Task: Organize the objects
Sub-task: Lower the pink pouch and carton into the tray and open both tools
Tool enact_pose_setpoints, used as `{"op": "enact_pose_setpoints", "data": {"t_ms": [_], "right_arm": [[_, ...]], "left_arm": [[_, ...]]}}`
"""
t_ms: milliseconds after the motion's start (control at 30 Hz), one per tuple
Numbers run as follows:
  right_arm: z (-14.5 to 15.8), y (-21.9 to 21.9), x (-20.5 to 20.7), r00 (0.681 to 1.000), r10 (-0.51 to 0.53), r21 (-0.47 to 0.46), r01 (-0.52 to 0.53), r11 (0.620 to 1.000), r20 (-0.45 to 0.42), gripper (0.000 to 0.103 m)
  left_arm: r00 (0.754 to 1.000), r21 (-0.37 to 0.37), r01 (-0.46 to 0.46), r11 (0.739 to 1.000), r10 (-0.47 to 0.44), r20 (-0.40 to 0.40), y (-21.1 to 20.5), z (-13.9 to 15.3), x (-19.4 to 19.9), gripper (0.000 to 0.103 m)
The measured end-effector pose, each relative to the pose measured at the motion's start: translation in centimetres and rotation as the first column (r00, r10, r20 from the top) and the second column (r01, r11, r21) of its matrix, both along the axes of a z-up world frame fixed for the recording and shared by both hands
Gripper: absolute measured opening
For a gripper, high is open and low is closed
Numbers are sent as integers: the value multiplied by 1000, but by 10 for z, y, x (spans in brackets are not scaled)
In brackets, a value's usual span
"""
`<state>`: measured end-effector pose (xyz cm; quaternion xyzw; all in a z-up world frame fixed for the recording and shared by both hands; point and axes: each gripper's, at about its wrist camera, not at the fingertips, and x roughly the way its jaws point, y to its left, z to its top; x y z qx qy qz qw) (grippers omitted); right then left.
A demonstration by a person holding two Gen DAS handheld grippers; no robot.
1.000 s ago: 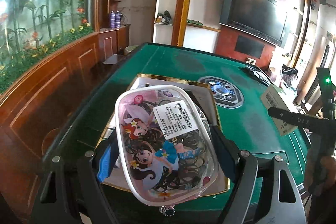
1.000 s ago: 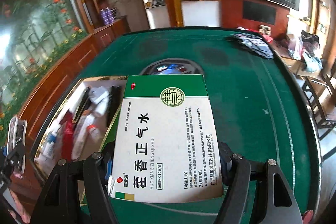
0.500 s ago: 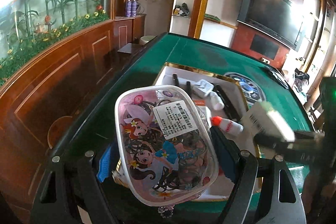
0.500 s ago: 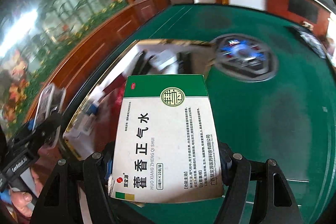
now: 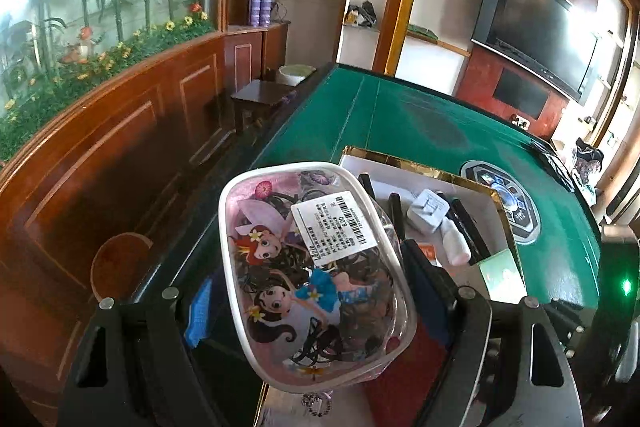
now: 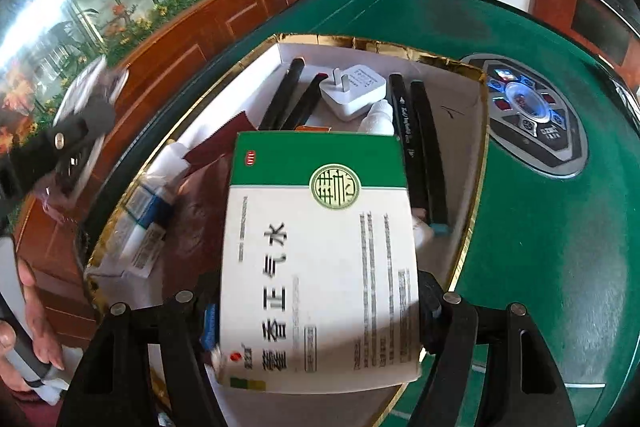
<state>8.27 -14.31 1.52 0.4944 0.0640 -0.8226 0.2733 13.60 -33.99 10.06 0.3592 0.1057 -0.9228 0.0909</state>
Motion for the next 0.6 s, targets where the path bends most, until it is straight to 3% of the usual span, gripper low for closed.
{"op": "enact_pose_setpoints", "data": {"t_ms": [200,333,533,600], "right_arm": [[-3,-7,-14,1000,10,-1,-10,1000,3,76],[-6,5,-8,998,21,-30,-19,999,61,76],[-4,14,6,996,40,-56,-36,998,79,76],[-5,13,10,997,46,-50,-43,998,69,76]], "left_arm": [[998,5,41,999,-41,56,6,-11,-51,81],[993,-9,55,998,-54,106,13,-24,-88,81],[983,-41,67,997,-59,172,22,-46,-128,81],[983,-82,65,994,-50,175,27,-51,-136,81]]}}
